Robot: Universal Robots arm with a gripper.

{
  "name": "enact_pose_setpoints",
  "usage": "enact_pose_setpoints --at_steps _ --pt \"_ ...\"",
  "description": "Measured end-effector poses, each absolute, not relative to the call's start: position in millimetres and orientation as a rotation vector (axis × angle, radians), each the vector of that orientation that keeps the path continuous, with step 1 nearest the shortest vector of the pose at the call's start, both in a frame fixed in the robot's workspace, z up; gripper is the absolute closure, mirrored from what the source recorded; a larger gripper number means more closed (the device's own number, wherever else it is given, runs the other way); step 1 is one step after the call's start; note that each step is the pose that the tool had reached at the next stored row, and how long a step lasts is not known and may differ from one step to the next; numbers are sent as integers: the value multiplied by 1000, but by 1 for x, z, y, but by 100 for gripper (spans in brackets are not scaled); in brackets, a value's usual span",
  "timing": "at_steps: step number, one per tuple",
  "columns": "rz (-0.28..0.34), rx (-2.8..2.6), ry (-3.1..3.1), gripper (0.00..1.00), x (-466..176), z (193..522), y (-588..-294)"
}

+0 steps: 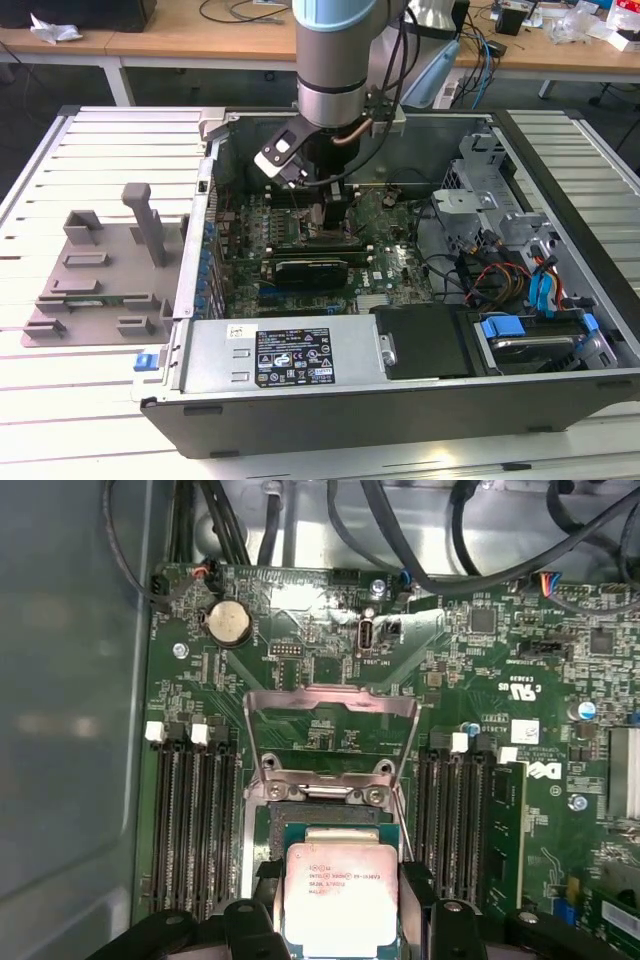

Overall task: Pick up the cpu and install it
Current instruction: 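Place the cpu into insertion slot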

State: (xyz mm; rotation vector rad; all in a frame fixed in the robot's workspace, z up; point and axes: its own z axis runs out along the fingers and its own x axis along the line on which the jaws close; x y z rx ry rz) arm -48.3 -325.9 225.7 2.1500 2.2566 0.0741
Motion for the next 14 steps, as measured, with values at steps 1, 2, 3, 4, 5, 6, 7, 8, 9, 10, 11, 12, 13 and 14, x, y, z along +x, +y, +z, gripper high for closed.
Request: enact_pose_setpoints --at_steps 1,2,3,4,5,6,7,8,9,10,11,12,13,14 --pt "73 2151 2257 45 -48 223 -326" --pt "71 2152 2258 45 -48 219 -326" --pt "69 2153 2259 45 -48 217 -326" --pt "69 2153 2259 45 -48 217 -326" --pt "69 2153 2259 45 -48 216 -326" --pt "70 2153 2259 45 -48 216 -325" --pt "70 2153 2259 45 -48 216 -324" --pt "69 2153 2259 45 -48 216 -323" --pt "70 2153 2259 45 -48 216 -323" --pt "69 2153 2259 45 -48 215 -323" --pt "68 2153 2259 45 -48 214 -323" --pt "66 2154 2260 45 -48 213 -323" --pt "64 2155 2261 45 -48 211 -322" --pt "59 2157 2263 45 -48 209 -321"
